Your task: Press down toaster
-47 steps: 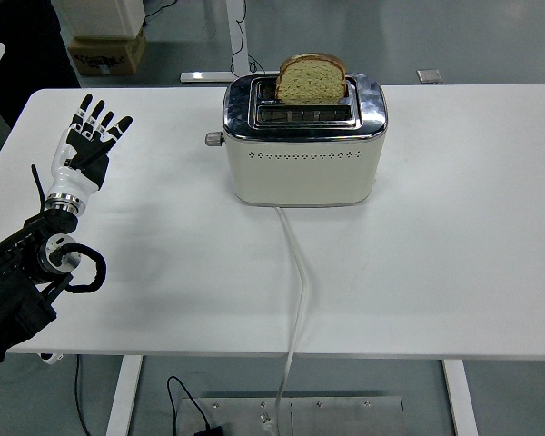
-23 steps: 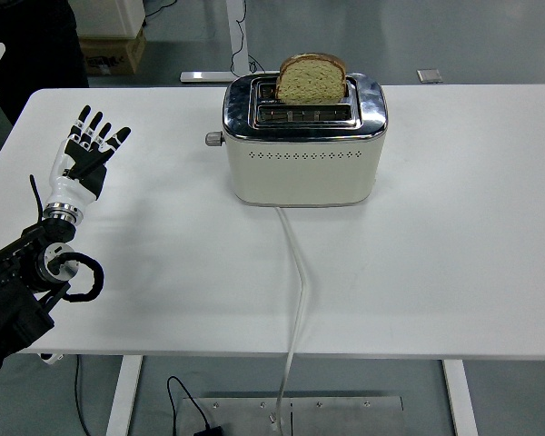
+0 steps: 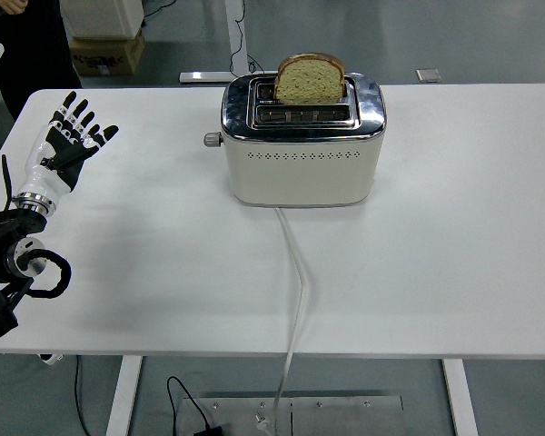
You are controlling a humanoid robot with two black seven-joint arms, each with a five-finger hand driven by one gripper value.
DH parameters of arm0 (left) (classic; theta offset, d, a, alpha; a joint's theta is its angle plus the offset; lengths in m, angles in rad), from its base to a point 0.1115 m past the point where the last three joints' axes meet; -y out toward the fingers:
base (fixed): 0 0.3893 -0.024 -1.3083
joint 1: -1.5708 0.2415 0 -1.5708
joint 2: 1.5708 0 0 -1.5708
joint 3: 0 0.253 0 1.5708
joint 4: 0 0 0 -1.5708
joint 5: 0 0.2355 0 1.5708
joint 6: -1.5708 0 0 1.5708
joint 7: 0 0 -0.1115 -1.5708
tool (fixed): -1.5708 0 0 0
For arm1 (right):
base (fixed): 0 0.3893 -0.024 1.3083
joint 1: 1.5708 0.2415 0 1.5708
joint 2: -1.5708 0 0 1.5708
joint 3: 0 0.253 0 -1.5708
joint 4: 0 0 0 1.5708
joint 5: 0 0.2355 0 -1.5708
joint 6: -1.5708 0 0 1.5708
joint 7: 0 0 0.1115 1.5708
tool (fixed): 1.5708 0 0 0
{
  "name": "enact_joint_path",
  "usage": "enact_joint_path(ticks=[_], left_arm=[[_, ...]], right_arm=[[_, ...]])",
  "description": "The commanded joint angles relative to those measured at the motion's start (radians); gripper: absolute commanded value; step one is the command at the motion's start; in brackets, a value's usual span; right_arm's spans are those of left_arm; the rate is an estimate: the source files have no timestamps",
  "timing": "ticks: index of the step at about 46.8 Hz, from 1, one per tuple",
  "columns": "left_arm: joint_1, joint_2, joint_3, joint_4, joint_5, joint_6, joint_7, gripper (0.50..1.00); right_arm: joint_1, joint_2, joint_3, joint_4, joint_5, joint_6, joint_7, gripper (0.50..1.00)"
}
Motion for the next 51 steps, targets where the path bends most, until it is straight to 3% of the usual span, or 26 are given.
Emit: enact_joint_path(ticks=[1, 27, 39, 51], left_arm=[[0.002, 0.013, 0.0, -0.001, 0.057, -0.004, 0.0, 1.0], [-0.027, 0.051, 0.003, -0.015, 0.388, -0.016, -0.002, 1.0], [-0.036, 0.14, 0.003, -0.168, 0.473, -0.021, -0.002, 1.0], [-0.03, 0.201, 0.004, -0.25, 0.695, -0.022, -0.002, 1.0]], right_arm=[[-0.001, 0.0, -0.001, -0.001, 0.001, 0.0, 0.0, 0.998], [-0.001, 0.0, 0.0, -0.001, -0.001, 0.0, 0.0, 0.998], [0.001, 0.0, -0.001, -0.001, 0.001, 0.0, 0.0, 0.998], [-0.001, 0.0, -0.001, -0.001, -0.001, 0.0, 0.0, 0.998]])
